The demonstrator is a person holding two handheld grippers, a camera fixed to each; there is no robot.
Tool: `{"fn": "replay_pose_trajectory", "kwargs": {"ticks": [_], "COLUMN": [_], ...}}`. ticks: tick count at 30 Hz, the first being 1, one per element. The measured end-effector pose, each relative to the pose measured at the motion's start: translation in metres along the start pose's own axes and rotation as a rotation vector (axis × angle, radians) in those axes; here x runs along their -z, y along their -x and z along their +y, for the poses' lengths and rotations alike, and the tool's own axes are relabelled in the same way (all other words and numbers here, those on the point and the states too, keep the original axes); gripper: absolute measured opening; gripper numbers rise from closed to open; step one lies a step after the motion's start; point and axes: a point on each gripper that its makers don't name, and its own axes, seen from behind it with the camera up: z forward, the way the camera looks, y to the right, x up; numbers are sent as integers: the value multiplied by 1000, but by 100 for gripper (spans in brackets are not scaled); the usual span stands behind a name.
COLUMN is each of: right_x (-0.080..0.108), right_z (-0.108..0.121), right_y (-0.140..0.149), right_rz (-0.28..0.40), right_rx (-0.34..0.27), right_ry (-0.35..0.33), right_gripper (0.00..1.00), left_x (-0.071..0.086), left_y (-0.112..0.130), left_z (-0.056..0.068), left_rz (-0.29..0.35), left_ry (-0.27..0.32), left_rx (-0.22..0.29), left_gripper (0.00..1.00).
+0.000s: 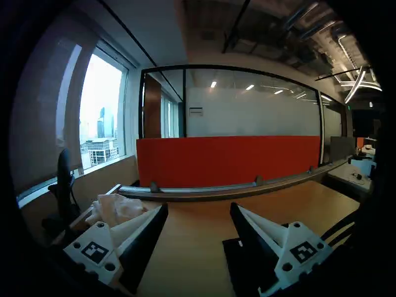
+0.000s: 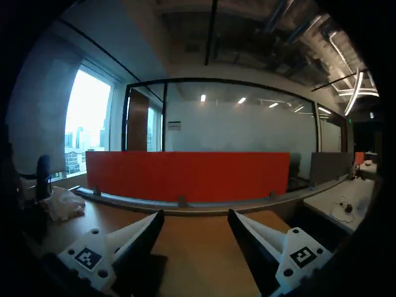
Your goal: Fold towel
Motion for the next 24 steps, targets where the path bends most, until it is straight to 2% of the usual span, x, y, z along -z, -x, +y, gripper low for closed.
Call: {"fn": "replay_pose_trajectory", "kwargs": {"ticks": [5,11,13,17,24], "right_x": [2,9,12,15,21], "right_z": [-17,-43,-50,-60,-77], "right_y": [5,18,23,33,60], "right_rz": [-43,-109,-131,-170,-243], "right_rx": [50,110,123,151,199], "right_ry": [-77,-201,-240,-300,-378], "right_gripper": [99,99,99,99,100], "left_x": [-8,-8,-7,-6,-7], "left_y": [10,23,28,39,61], "left_z": [18,47,53,61,70], "left_rz": [-40,-103,-119,-152,-206], "left_ry": [67,201,233,278,323], "left_rx": [-19,-47,-55,-66,-97], "left_gripper": [93,93,93,93,93]}}
